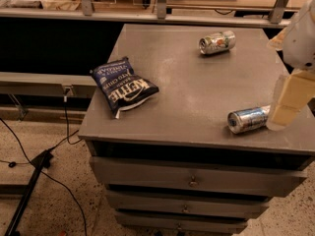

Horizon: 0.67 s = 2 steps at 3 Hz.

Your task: Place redbull can upright

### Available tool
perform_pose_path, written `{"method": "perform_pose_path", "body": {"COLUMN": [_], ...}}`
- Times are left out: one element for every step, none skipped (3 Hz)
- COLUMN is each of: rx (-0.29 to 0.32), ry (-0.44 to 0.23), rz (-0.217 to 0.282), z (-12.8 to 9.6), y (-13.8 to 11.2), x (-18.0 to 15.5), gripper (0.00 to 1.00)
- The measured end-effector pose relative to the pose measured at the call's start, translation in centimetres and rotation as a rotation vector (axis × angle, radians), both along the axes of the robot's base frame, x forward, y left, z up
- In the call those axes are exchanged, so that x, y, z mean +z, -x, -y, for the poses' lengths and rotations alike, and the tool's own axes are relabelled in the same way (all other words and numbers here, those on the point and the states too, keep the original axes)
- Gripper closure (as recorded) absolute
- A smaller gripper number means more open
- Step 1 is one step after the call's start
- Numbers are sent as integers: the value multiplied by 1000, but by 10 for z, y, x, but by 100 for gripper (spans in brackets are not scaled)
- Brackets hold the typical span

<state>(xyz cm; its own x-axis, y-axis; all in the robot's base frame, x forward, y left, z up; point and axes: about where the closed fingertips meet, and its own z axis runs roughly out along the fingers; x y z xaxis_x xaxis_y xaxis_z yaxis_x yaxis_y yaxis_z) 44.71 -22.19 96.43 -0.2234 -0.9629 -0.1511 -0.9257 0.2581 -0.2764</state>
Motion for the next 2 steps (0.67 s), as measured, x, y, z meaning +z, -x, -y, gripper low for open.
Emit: {"method": "perform_pose_path", "body": {"rx": [34,143], "ry": [122,181], "rz": [-7,-81], "z": [18,31], "y": [-23,-38], "x": [-37,-73], "gripper": [0,0]}}
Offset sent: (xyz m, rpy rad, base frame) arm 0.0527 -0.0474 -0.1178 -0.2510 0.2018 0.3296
